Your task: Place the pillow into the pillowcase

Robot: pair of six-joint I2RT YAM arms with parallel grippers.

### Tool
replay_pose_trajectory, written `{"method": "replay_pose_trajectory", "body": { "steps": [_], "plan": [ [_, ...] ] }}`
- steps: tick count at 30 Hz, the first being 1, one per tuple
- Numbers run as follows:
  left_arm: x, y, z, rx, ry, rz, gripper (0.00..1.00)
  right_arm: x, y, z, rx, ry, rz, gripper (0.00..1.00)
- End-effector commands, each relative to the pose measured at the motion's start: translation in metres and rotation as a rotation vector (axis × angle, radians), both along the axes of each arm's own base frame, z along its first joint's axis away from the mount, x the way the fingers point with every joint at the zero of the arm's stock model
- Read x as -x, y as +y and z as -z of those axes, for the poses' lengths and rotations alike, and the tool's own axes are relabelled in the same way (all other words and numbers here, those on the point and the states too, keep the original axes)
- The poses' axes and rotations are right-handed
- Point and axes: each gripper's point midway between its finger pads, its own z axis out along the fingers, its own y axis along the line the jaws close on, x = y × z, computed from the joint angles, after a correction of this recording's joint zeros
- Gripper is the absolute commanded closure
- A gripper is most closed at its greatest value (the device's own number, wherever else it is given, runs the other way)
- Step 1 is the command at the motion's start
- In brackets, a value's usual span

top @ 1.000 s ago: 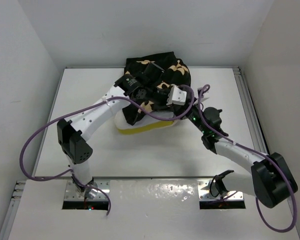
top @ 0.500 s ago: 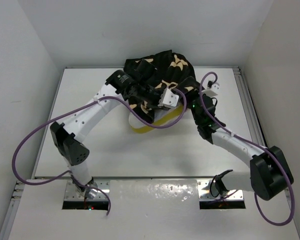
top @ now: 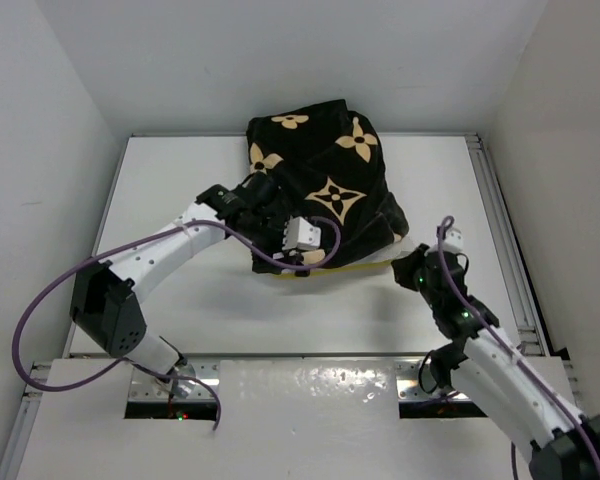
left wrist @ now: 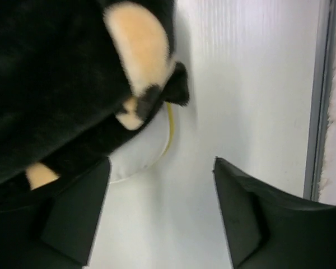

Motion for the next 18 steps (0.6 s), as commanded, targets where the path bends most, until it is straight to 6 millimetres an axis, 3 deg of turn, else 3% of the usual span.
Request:
{"method": "replay_pose_trajectory", "body": {
  "steps": [1, 2, 3, 5, 6, 7, 8, 9, 10, 11, 12, 13, 14, 15, 16, 17, 18],
  "plan": [
    [-0.005, 0.0, 0.009, -0.03, -0.136, 0.032, 0.3, 0.038, -0.028, 0.041, 0.022, 0.161, 0.124, 1.0],
    [-0.001, 0.001, 0.018, -0.05, -0.136, 0.053, 0.37, 0.038, -0.044, 0.037, -0.019, 0.134, 0.251, 0.96],
    [-0.001, 0.0, 0.022, -0.057, -0.143, 0.063, 0.55, 0.042, -0.054, 0.04, -0.025, 0.139, 0.324, 0.84],
    [-0.004, -0.005, 0.022, -0.049, -0.171, 0.098, 0.67, 0.045, -0.072, 0.037, -0.027, 0.123, 0.436, 0.75],
    [-0.004, -0.01, 0.024, -0.046, -0.177, 0.117, 0.68, 0.039, -0.073, 0.031, -0.034, 0.09, 0.44, 0.52],
    [-0.005, -0.013, 0.023, -0.041, -0.198, 0.147, 0.66, 0.034, -0.073, 0.027, -0.034, 0.068, 0.44, 0.42],
    [-0.005, -0.021, 0.023, -0.025, -0.218, 0.169, 0.53, 0.029, -0.07, 0.028, 0.008, 0.071, 0.395, 0.34],
    [-0.006, -0.026, 0.022, -0.012, -0.229, 0.179, 0.46, 0.021, -0.066, 0.022, 0.018, 0.054, 0.358, 0.24],
    [-0.004, -0.034, 0.025, 0.008, -0.238, 0.196, 0.36, 0.002, -0.064, -0.004, 0.031, -0.021, 0.319, 0.22],
    [-0.003, -0.038, 0.026, 0.017, -0.24, 0.205, 0.36, -0.007, -0.059, -0.013, 0.036, -0.028, 0.276, 0.2],
    [0.0, -0.042, 0.031, 0.022, -0.233, 0.215, 0.3, -0.015, -0.045, -0.009, 0.032, 0.028, 0.193, 0.17],
    [0.004, -0.042, 0.04, 0.02, -0.216, 0.215, 0.28, -0.027, -0.049, -0.016, 0.026, 0.027, 0.191, 0.14],
    [0.0, -0.048, 0.042, 0.039, -0.236, 0.205, 0.25, -0.044, -0.048, -0.042, 0.007, -0.005, 0.184, 0.14],
    [-0.004, -0.049, 0.047, 0.042, -0.248, 0.192, 0.24, -0.057, -0.04, -0.037, -0.023, 0.031, 0.137, 0.14],
    [-0.009, -0.052, 0.055, 0.061, -0.264, 0.16, 0.23, -0.068, -0.047, -0.041, -0.052, 0.024, 0.152, 0.15],
    [-0.015, -0.052, 0.061, 0.046, -0.282, 0.13, 0.22, -0.086, -0.046, -0.061, -0.098, -0.052, 0.141, 0.16],
    [-0.019, -0.052, 0.064, 0.053, -0.286, 0.093, 0.21, -0.094, -0.046, -0.065, -0.135, -0.069, 0.137, 0.17]
  ]
}}
